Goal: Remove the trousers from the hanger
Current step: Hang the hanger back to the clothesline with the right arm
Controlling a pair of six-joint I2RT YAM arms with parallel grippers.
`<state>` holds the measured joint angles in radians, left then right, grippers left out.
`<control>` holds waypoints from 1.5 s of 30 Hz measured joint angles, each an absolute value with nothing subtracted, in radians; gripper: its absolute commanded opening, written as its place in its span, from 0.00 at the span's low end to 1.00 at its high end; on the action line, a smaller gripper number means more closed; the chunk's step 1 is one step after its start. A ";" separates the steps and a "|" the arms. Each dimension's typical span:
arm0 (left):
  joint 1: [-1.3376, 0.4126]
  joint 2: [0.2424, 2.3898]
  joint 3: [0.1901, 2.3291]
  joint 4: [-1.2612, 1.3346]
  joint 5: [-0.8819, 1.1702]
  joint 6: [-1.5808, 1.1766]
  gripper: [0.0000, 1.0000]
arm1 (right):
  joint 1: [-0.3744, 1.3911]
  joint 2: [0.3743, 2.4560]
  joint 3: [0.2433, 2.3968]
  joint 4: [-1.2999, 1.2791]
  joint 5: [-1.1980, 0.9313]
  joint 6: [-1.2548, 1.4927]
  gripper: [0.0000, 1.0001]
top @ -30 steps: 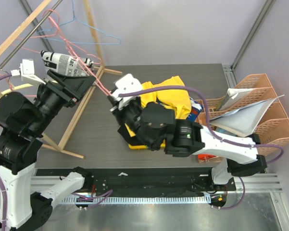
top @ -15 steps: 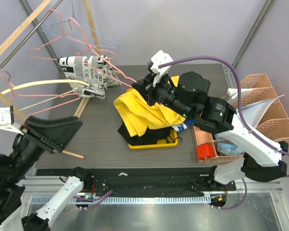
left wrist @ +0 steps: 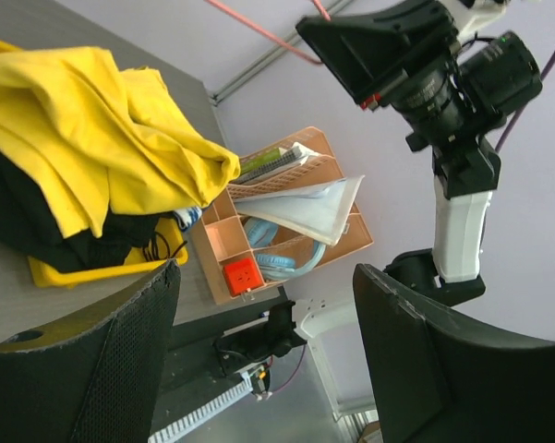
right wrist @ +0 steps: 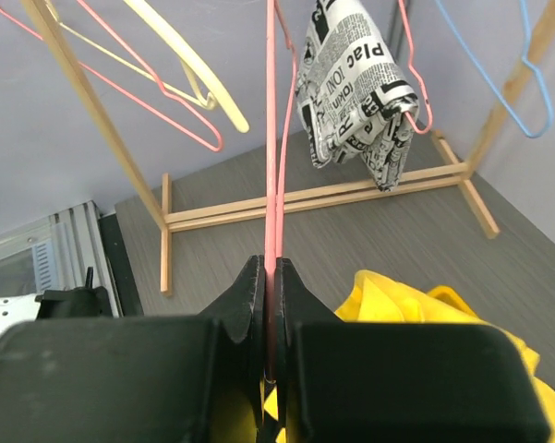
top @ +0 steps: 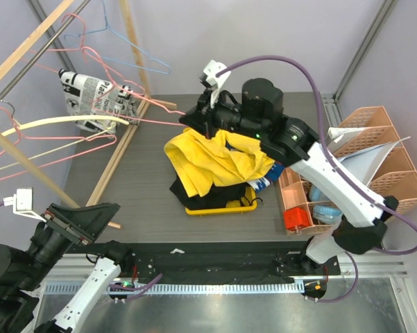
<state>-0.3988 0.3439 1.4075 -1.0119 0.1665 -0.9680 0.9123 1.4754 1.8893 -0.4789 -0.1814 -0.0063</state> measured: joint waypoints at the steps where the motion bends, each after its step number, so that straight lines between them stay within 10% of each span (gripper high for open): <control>1: -0.399 0.335 1.399 -1.021 0.163 -0.975 0.76 | 0.900 1.507 1.906 -0.466 -0.212 0.003 0.01; 45: -0.399 0.342 1.353 -1.053 0.113 -1.019 0.74 | 0.789 1.811 1.710 0.336 -0.596 0.497 0.01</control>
<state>-0.3988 0.3424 1.3529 -1.0531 0.1131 -1.0187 0.7891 1.8114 1.7096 0.3363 -0.5964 0.4969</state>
